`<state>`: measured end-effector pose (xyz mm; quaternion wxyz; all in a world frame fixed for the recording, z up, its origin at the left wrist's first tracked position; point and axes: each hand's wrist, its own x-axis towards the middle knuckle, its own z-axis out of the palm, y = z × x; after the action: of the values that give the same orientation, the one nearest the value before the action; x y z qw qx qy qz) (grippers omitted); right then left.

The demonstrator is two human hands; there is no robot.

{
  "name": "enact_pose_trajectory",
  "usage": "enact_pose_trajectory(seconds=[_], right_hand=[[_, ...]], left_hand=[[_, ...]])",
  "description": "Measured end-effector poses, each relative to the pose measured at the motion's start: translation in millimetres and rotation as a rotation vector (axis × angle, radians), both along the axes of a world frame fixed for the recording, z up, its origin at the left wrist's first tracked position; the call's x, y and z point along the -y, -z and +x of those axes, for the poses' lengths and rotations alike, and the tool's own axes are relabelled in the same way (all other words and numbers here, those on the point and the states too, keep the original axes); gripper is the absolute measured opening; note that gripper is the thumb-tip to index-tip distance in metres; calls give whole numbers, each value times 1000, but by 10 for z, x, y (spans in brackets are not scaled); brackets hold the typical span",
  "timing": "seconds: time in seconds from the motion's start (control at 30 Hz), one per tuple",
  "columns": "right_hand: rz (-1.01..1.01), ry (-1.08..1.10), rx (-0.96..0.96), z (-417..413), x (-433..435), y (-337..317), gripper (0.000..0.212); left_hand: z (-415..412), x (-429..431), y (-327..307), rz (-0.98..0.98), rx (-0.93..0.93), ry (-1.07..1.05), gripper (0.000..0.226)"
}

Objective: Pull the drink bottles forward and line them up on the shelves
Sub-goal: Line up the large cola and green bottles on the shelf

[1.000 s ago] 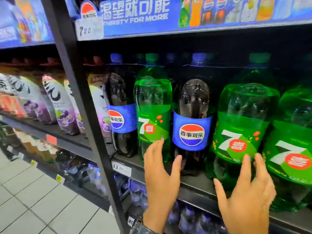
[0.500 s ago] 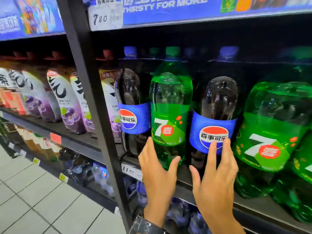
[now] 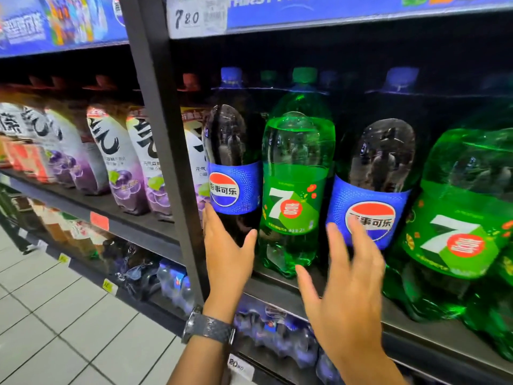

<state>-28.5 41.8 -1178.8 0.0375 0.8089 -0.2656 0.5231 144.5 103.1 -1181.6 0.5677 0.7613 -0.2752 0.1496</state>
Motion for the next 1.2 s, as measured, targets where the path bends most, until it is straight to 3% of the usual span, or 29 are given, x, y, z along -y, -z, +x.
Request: enact_pose_trajectory(seconds=[0.13,0.33,0.4,0.5,0.6,0.63,0.7,0.8,0.93,1.2], right_hand=[[33,-14,-203,357,-44,-24,95],[73,28,-275,396,-76,-31,103],[46,-33,-296,302,-95,-15,91],[-59,-315,-269,-43,-136,284,46],[22,-428,-504,-686,-156,918,19],[80,-371,-585,-922,-125,1127,22],[183,-153,-715,-1367,0,1462,43],[300,151,-846,-1830,235,1650,64],[427,331,-895,-2115,506,1678,56],[569,327,-939,-2321,760,1740,52]], left_hand=[[28,8,92,-20,-7,-35,100],[-37,4,86,16,12,-2,96],[-161,-31,103,27,76,-2,88],[-471,-181,369,-23,270,25,63],[-870,-440,1021,40,171,177,36],[-969,-510,1261,111,105,219,34],[-1107,-554,1668,282,31,279,52],[-1181,-391,1937,406,97,381,73],[-1353,20,1989,534,-38,421,75],[-1435,358,2012,641,21,295,28]])
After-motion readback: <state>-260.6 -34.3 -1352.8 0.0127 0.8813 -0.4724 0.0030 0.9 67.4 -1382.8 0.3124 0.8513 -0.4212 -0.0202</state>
